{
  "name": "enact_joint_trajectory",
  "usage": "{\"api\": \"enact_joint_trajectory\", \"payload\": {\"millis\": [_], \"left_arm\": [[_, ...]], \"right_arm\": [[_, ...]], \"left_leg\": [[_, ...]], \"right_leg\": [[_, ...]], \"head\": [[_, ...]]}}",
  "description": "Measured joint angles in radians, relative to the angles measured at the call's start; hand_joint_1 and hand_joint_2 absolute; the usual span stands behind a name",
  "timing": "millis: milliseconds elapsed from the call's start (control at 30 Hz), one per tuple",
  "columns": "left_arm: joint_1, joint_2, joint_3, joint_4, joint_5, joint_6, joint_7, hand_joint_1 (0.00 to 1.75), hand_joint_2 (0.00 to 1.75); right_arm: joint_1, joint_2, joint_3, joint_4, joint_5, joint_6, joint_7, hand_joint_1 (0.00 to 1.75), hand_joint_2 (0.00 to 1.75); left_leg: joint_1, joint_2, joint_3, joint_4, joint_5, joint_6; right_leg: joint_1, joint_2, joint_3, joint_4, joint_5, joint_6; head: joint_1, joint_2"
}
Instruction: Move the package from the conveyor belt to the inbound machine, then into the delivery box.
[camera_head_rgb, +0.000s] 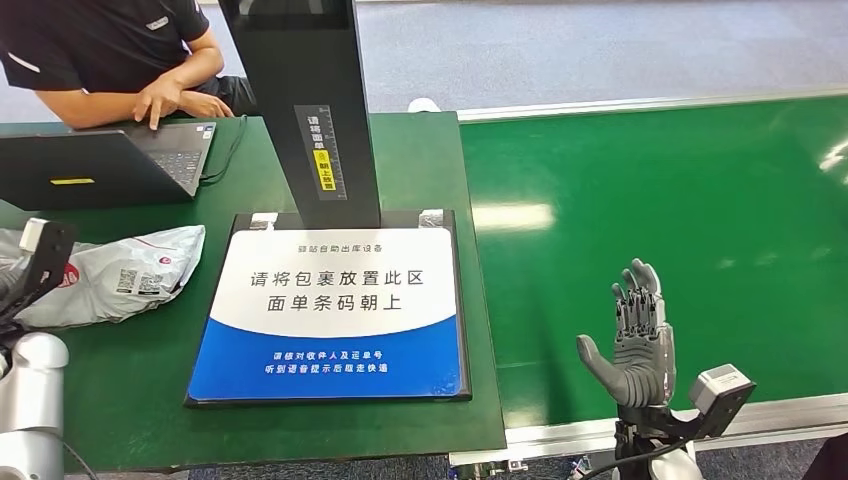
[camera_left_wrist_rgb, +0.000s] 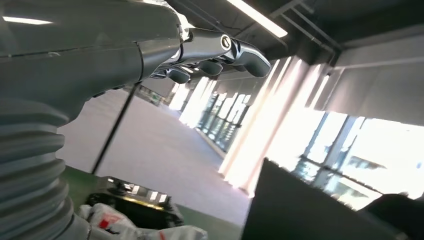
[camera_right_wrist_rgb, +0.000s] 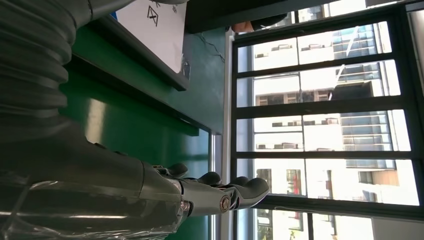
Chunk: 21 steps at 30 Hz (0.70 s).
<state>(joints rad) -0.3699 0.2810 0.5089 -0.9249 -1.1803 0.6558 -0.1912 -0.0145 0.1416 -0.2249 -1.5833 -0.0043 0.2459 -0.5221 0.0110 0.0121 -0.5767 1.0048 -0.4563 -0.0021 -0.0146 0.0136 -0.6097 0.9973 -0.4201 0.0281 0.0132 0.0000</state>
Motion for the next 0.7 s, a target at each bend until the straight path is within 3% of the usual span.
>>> {"api": "enact_joint_trajectory", "payload": {"millis": [100,200,267,400,467,700], "left_arm": [[0.039,-0.030,-0.003,-0.093,0.161,-0.009,-0.148,0.00,1.75],[0.082,-0.081,-0.021,-0.197,0.323,-0.121,-0.251,0.00,1.75],[0.111,-0.119,-0.045,-0.256,0.481,-0.271,-0.312,0.00,1.75],[0.172,-0.201,-0.098,-0.339,0.855,-0.700,-0.411,0.00,1.75],[0.200,-0.238,-0.124,-0.365,0.935,-0.814,-0.431,0.00,1.75],[0.257,-0.318,-0.204,-0.407,1.010,-0.934,-0.434,0.00,1.75]], "right_arm": [[-0.003,-0.002,0.002,-0.004,0.004,-0.002,-0.020,0.00,1.75],[-0.010,-0.004,0.008,-0.014,0.031,0.003,-0.031,0.00,1.75],[-0.017,-0.005,0.019,-0.020,0.060,0.008,-0.032,0.00,1.75],[-0.039,-0.005,0.052,-0.022,0.108,0.014,-0.028,0.00,1.75],[-0.051,-0.005,0.069,-0.021,0.122,0.019,-0.028,0.00,1.75],[-0.077,-0.012,0.105,-0.014,0.169,0.006,-0.028,0.00,1.75]], "left_leg": [[0.000,0.000,0.000,0.000,0.000,0.000],[-0.001,0.000,0.000,0.000,0.000,0.001],[-0.001,0.000,0.000,0.000,0.000,0.001],[-0.002,0.000,0.000,0.000,0.000,0.001],[-0.002,0.000,0.000,0.000,0.000,0.001],[-0.002,0.000,0.000,0.000,0.000,0.001]], "right_leg": [[0.000,0.000,0.000,0.000,0.000,0.000],[-0.001,0.000,0.000,0.000,0.000,0.000],[-0.002,0.000,0.000,0.000,0.000,0.000],[-0.002,0.000,0.000,0.000,0.000,0.001],[-0.002,0.000,0.000,0.000,0.000,0.001],[-0.001,0.000,0.000,0.000,0.000,0.001]], "head": [[0.000,0.000],[0.000,0.000],[0.000,0.000],[0.000,0.000],[0.000,0.000],[0.000,0.000]]}}
